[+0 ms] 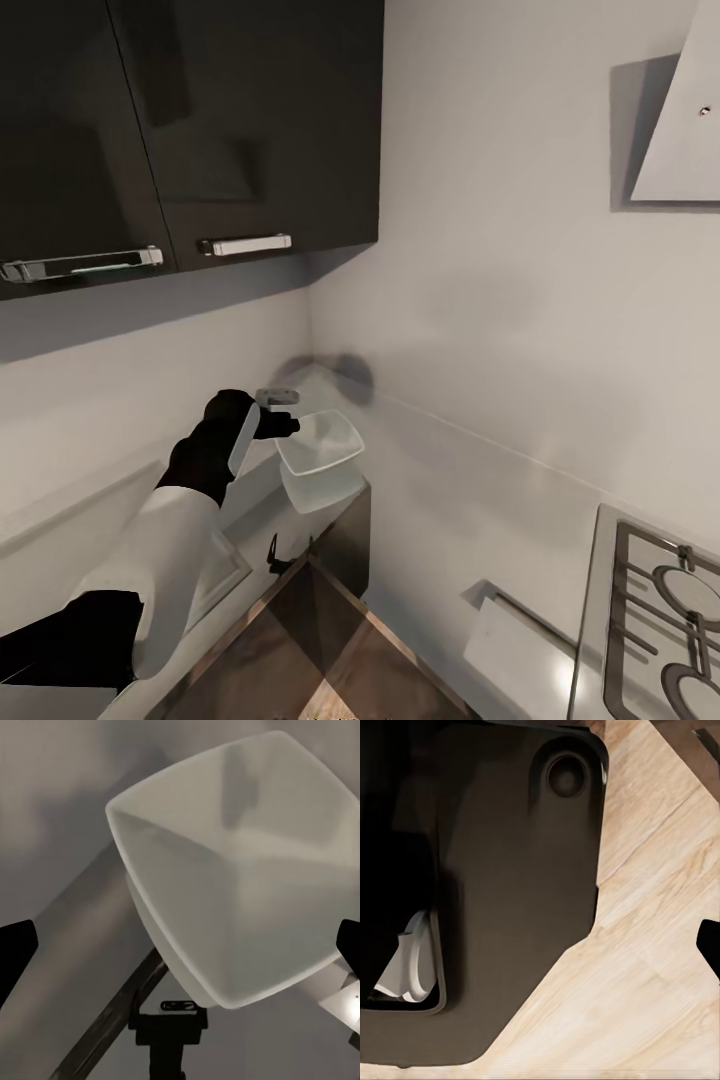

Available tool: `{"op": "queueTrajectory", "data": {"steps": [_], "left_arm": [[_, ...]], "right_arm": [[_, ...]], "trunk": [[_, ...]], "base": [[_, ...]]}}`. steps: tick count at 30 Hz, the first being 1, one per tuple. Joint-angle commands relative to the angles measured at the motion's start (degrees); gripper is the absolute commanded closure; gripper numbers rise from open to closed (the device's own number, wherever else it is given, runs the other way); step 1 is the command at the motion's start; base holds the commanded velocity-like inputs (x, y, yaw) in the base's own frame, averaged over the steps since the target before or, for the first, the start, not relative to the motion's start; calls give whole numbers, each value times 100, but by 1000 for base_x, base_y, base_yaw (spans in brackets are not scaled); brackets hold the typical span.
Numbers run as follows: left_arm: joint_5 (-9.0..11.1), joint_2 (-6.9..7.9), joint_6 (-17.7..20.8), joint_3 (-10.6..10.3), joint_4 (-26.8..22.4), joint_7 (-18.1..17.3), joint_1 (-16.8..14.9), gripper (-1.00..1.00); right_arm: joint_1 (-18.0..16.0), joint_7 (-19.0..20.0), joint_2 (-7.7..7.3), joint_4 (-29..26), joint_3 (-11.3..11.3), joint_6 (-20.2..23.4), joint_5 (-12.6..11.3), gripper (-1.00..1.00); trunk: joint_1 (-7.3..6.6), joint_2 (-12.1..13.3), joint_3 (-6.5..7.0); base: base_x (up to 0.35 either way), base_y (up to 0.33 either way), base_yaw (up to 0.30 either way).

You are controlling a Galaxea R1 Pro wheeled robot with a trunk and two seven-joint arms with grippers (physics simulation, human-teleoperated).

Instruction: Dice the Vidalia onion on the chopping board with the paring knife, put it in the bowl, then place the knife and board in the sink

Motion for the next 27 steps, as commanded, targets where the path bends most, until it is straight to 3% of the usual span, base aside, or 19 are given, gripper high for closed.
{"op": "queueTrajectory", "data": {"steps": [1,17,27], "left_arm": [[2,-7,24,15,-6,20,-5,-100],[1,21,24,20,-5,21,-5,-100],[2,15,26,16,-5,17,-5,-100]], "right_arm": [[-5,10,2,6,44,33,-27,-100],[-5,12,15,6,44,93,-27,-100],[-5,12,24,6,44,93,-27,-100]], "trunk": [[3,-13,-21],[3,-13,-163],[3,-13,-175]], "base": [[0,0,0],[0,0,0],[89,0,0]]}}
